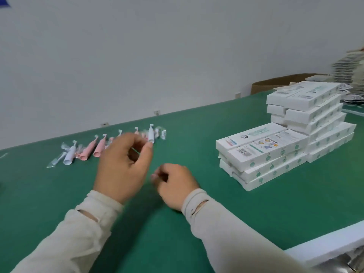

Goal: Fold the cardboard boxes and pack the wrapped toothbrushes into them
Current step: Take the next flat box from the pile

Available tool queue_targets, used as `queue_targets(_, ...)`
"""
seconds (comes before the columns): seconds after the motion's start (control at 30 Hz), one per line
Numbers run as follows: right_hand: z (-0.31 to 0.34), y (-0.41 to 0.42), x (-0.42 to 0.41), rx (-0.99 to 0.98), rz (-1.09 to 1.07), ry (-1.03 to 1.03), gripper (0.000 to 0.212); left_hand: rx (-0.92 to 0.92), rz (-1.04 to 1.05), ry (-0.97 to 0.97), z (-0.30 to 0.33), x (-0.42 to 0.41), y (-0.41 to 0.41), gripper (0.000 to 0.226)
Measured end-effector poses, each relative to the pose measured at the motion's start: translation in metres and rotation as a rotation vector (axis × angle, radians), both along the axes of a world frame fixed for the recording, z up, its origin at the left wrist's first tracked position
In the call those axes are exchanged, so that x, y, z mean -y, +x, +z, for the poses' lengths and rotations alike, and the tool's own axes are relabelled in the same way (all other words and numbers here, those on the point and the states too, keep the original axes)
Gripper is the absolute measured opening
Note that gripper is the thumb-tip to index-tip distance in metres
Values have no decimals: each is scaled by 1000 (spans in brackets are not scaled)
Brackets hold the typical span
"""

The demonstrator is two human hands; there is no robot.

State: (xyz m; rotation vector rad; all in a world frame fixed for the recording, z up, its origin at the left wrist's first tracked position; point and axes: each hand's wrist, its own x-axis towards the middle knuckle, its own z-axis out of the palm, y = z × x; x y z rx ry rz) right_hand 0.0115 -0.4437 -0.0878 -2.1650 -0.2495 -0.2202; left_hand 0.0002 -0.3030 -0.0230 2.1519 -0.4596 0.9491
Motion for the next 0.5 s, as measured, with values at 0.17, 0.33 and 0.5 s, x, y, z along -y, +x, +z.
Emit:
queue_targets(0.17,11,-1,-36,20,78,-77,20,-295,436,5,-54,-145,-25,25)
queue_targets(0.33,33,5,-121,-4,316,-273,15,-403,576,57,-73,-214,-47,9)
queue_targets(0.5,12,-1,-155,86,282,-193,13,-333,822,72,-53,-287,-54,31)
